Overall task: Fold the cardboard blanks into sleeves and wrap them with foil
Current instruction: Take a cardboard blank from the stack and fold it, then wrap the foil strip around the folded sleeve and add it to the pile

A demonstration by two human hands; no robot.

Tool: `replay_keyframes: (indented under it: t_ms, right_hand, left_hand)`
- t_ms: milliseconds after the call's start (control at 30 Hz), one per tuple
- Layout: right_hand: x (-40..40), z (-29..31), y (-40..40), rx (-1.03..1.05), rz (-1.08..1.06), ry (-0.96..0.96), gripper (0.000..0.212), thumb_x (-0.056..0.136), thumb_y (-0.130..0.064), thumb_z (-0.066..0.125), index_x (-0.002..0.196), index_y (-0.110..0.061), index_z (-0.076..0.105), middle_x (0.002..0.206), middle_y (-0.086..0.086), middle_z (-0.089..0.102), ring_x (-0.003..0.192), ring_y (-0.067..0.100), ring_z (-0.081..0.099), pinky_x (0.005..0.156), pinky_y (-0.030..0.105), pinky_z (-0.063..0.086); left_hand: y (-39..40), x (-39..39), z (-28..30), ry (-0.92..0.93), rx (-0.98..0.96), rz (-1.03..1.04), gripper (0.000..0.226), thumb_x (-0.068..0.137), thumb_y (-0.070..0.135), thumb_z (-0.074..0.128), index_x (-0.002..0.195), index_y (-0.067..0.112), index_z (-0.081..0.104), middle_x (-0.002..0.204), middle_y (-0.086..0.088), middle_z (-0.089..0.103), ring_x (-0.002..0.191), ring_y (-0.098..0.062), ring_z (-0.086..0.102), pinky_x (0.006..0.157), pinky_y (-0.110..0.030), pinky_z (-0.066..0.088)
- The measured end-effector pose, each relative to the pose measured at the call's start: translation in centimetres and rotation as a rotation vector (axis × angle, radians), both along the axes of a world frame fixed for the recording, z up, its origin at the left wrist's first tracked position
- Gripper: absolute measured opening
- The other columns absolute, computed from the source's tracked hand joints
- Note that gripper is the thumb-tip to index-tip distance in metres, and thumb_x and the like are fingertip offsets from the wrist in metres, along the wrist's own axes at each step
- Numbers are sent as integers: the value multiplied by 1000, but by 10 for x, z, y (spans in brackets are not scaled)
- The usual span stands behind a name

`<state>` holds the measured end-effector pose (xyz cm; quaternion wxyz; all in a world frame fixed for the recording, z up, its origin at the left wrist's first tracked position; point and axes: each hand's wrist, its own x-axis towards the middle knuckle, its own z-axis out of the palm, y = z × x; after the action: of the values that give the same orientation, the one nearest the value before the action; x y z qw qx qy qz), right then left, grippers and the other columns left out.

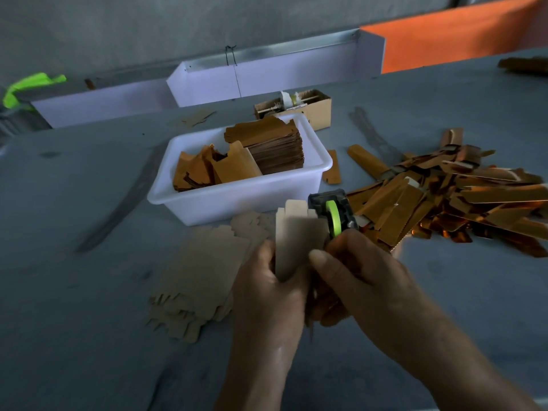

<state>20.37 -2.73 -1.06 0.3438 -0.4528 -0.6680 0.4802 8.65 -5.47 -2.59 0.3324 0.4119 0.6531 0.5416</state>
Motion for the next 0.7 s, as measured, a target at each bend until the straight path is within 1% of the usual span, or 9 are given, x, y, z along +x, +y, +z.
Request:
replay_keyframes:
  t_ms: [67,133,167,233,333,433,500,567,700]
  right_hand:
    - [0,-2,1,-2,4,34,38,77,-50,45,85,-14,54,68,10,66,59,17,68,58,38,59]
    - [1,-5,4,13,-18,37,22,87,-36,48,84,-16,56,68,8,67,61,16,69,60,38,59]
    - [2,-6,6,17,-22,26,16,89,-30,49,84,-17,57,69,7,68,62,15,69,61,37,59]
    - [4,-6,6,1,3,14,12,90,-24,51,85,-18,58,72,6,69,66,14,70,63,35,60]
    - [3,-7,4,50,-7,-84,12,85,-34,52,84,-23,56,72,2,66,66,6,67,61,23,57]
    - [7,-4,5,120,-198,-130,17,74,-47,56,82,-32,50,70,-6,61,62,1,61,50,7,45]
    - [9,0,7,118,-232,-138,21,70,-51,55,81,-35,50,72,-8,59,65,3,59,50,11,45]
    - [10,0,7,55,-170,-83,25,69,-50,54,79,-27,58,71,-1,62,68,10,61,58,18,49]
    - [11,-2,6,-18,-157,50,27,68,-43,59,80,-20,65,77,10,65,75,23,62,70,37,54]
  left_hand:
    - [-2,1,3,-53,-26,-77,6,78,35,69,80,29,68,67,-2,68,60,-19,65,51,-36,55]
    - [-4,-2,8,-178,-49,-194,10,88,27,64,82,23,71,69,1,69,61,-12,64,54,-22,52]
    - [-5,-4,9,-197,-47,-240,12,88,26,62,84,20,72,71,1,70,64,-11,64,55,-18,50]
    - [-6,-6,10,-133,-10,-258,11,89,22,62,87,21,73,77,0,73,70,-12,68,60,-19,53]
    - [-7,-6,8,-64,8,-233,21,93,16,57,89,29,74,79,2,74,73,-10,70,61,-20,55]
    - [-9,-7,10,-77,-29,-284,22,92,17,56,88,31,73,80,3,74,74,-10,70,61,-17,53]
    - [-9,-7,11,-107,-79,-321,21,92,17,57,89,32,73,82,3,75,77,-11,71,64,-21,53]
    - [-9,-5,11,-135,-117,-338,17,91,17,60,88,30,71,84,3,75,79,-12,71,66,-26,54]
    - [-9,-1,13,-196,-94,-258,10,82,19,69,83,29,71,79,3,75,69,-6,69,55,-12,46]
